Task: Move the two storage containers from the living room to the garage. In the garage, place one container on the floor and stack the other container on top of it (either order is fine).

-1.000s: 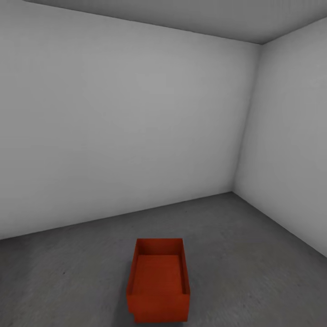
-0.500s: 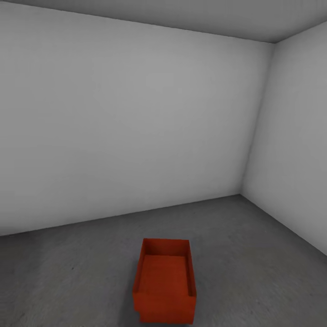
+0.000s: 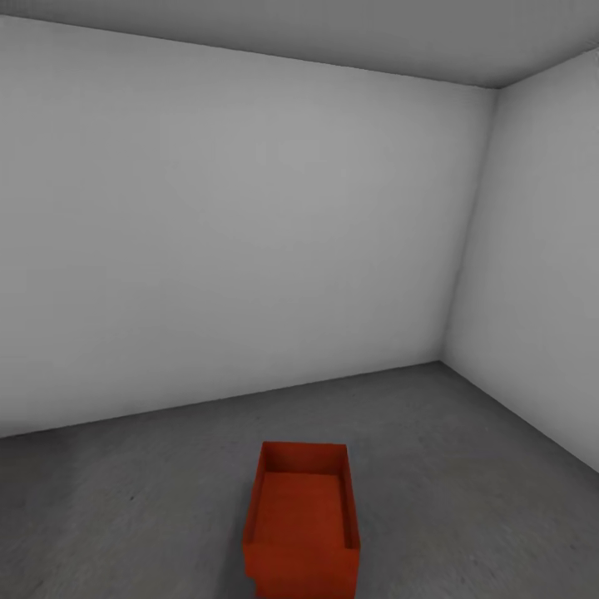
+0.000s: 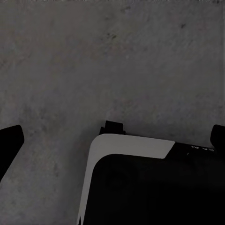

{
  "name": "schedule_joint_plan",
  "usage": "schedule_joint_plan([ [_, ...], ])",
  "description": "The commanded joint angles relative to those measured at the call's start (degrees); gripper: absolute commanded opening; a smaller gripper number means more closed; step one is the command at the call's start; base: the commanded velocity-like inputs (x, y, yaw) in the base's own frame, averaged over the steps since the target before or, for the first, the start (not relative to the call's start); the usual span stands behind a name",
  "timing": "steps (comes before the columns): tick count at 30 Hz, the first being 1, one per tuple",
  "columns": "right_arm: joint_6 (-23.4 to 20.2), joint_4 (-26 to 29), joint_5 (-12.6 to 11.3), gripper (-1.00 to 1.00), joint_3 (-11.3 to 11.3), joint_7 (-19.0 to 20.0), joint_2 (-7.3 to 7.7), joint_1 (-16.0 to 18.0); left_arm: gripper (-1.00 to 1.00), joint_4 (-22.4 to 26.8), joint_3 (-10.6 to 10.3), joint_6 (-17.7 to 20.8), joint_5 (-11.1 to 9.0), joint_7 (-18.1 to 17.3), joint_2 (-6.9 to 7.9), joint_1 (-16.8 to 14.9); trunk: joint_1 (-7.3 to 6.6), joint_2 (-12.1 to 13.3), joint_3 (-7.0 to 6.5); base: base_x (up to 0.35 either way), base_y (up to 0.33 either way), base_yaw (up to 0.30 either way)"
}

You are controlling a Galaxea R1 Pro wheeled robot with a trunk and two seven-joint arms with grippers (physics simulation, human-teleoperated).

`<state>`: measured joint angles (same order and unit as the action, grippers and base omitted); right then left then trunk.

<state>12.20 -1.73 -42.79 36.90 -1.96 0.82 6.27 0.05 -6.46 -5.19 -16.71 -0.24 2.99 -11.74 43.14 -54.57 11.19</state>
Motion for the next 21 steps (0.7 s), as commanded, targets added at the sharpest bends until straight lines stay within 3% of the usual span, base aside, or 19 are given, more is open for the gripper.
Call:
schedule_joint_plan([
  [1, 0.19, -0.12, -0.27, 1.00, 0.45, -0.07, -0.03, 0.05, 1.00, -0.05, -0.49, -0.18, -0.52, -0.03, 0.00, -0.05, 0.00, -0.05, -0.02, 0.000, 0.000, 0.000],
  [21, 0.05, -0.12, 0.05, 1.00, 0.71, -0.07, 0.23, 0.05, 1.00, -0.05, -0.49, -0.16, -0.52, -0.03, -0.08, -0.04, 0.00, -0.05, -0.40, 0.000, 0.000, 0.000],
])
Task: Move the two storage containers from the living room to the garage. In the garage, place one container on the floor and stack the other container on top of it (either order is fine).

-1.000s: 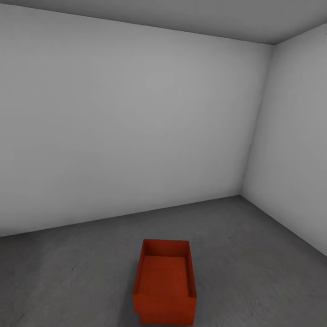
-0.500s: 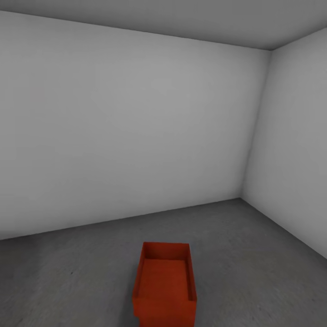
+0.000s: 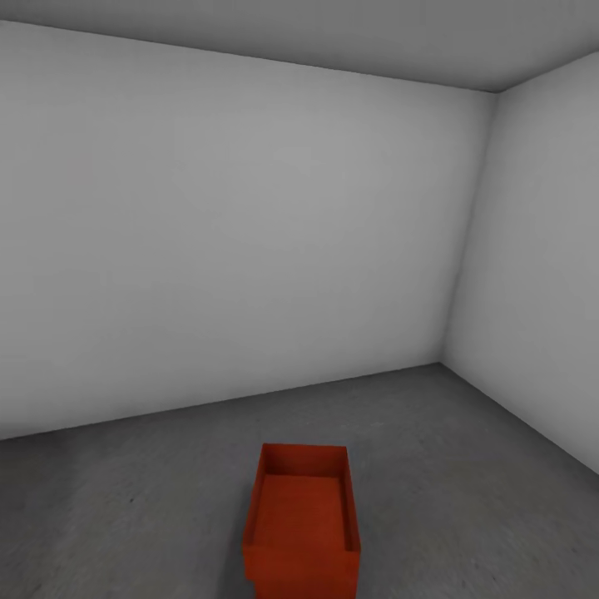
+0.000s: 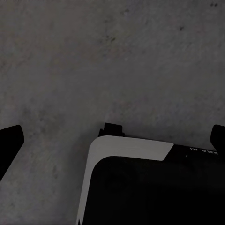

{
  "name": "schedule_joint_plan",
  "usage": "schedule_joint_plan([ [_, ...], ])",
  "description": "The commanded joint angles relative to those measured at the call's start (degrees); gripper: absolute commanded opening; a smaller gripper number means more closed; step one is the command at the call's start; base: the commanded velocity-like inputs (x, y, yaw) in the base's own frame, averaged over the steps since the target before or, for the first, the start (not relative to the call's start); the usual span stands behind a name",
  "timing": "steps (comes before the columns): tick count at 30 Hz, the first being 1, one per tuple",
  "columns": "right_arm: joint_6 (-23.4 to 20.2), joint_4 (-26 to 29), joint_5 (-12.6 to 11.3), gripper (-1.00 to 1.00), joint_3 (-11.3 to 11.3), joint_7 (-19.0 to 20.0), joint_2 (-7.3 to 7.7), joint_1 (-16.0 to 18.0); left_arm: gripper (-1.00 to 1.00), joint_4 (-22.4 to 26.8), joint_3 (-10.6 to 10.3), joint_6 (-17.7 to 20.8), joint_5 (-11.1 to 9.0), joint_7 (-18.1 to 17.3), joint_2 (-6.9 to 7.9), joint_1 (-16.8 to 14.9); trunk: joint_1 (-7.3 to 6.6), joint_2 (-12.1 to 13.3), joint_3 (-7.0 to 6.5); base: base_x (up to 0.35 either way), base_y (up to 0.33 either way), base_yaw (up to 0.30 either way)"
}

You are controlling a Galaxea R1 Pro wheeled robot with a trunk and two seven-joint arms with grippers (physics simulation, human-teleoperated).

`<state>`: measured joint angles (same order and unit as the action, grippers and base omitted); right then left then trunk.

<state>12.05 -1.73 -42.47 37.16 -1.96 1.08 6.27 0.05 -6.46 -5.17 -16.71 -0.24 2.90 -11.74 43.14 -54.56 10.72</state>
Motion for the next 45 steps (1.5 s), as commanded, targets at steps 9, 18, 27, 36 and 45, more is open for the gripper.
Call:
schedule_joint_plan([
  [9, 0.33, -0.12, -0.48, 1.00, 0.39, -0.51, -0.49, 0.05, 1.00, -0.05, -0.49, -0.13, -0.38, 0.19, -1.16, -0.04, 0.00, -0.05, -0.15, 0.000, 0.000, 0.029],
  [18, 0.33, -0.12, -0.43, 1.00, 0.37, -0.59, -0.21, 0.05, 1.00, 0.20, -0.60, -0.34, 0.05, 0.24, -1.02, -0.05, 0.00, -0.05, -0.62, 0.000, 0.000, 0.074],
  [27, 0.09, -0.08, 3.94, 1.00, 0.66, -0.65, -0.47, 0.05, 1.00, 0.40, -0.85, -0.36, 0.09, 0.24, -0.97, -0.04, 0.00, -0.05, -0.63, 0.000, 0.000, 0.003],
  [36, -0.29, -0.03, 10.58, 1.00, 0.47, -0.68, -1.00, 0.05, 1.00, 0.46, -0.92, -0.36, 0.09, 0.24, -0.97, -0.04, 0.00, -0.05, -0.63, 0.000, 0.000, 0.000],
  [45, -0.30, -0.03, 10.65, 1.00, 0.54, -0.68, -1.05, 0.05, 1.00, 0.47, -0.77, -0.36, 0.10, 0.24, -0.96, -0.05, 0.00, -0.05, -0.63, 0.000, 0.000, 0.000],
])
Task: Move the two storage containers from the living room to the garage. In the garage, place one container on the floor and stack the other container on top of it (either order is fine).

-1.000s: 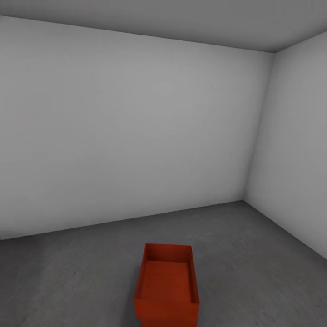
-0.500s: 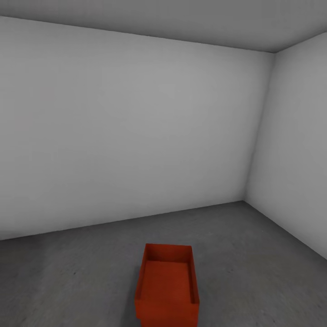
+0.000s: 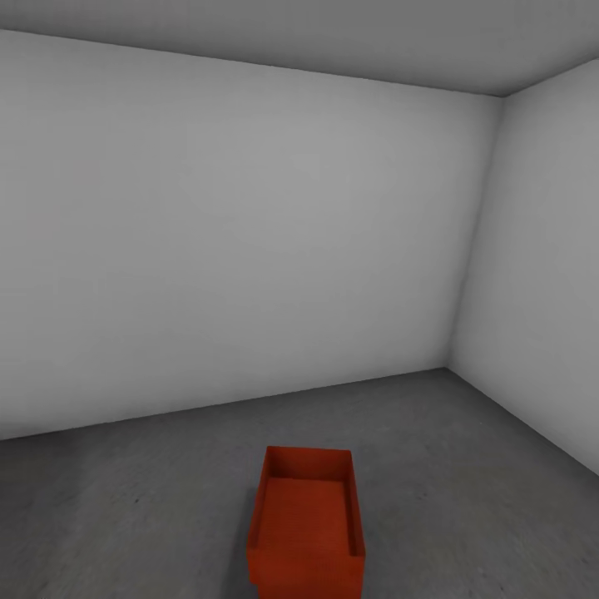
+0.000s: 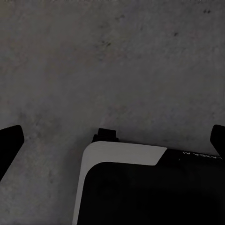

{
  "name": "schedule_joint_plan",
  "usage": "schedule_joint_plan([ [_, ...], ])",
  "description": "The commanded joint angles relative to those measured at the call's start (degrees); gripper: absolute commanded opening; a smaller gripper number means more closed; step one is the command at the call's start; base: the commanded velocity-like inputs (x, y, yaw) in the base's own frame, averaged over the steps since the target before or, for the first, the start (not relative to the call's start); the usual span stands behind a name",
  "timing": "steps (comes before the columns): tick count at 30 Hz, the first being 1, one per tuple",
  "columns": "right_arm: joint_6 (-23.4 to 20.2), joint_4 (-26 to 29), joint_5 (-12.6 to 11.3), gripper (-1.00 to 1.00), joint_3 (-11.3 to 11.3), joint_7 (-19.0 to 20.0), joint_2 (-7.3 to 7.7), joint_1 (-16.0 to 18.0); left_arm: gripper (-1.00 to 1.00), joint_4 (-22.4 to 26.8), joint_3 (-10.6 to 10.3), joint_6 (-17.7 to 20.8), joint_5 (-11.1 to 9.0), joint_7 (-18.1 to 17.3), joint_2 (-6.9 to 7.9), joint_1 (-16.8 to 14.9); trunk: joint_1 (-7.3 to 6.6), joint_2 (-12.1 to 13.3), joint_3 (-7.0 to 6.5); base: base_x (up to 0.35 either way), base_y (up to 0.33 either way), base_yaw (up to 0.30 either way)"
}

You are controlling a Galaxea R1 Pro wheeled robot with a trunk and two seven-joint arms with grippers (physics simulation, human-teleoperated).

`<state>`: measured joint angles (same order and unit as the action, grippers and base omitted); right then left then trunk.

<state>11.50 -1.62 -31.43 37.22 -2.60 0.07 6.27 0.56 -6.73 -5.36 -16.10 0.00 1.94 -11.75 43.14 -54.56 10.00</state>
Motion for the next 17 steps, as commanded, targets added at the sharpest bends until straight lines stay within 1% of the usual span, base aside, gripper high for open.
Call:
schedule_joint_plan([
  [1, 0.25, -0.14, -0.38, 1.00, 0.48, -0.03, -0.03, 0.06, 1.00, -0.05, -0.45, -0.17, -0.51, 0.00, 0.03, -0.04, 0.01, -0.06, 0.08, 0.000, 0.000, 0.000],
  [17, 0.28, -0.14, -0.38, 1.00, 0.48, -0.03, -0.04, 0.06, 1.00, -0.06, -0.39, -0.17, -0.51, 0.00, 0.08, -0.04, 0.01, -0.06, 0.08, 0.000, 0.000, 0.000],
])
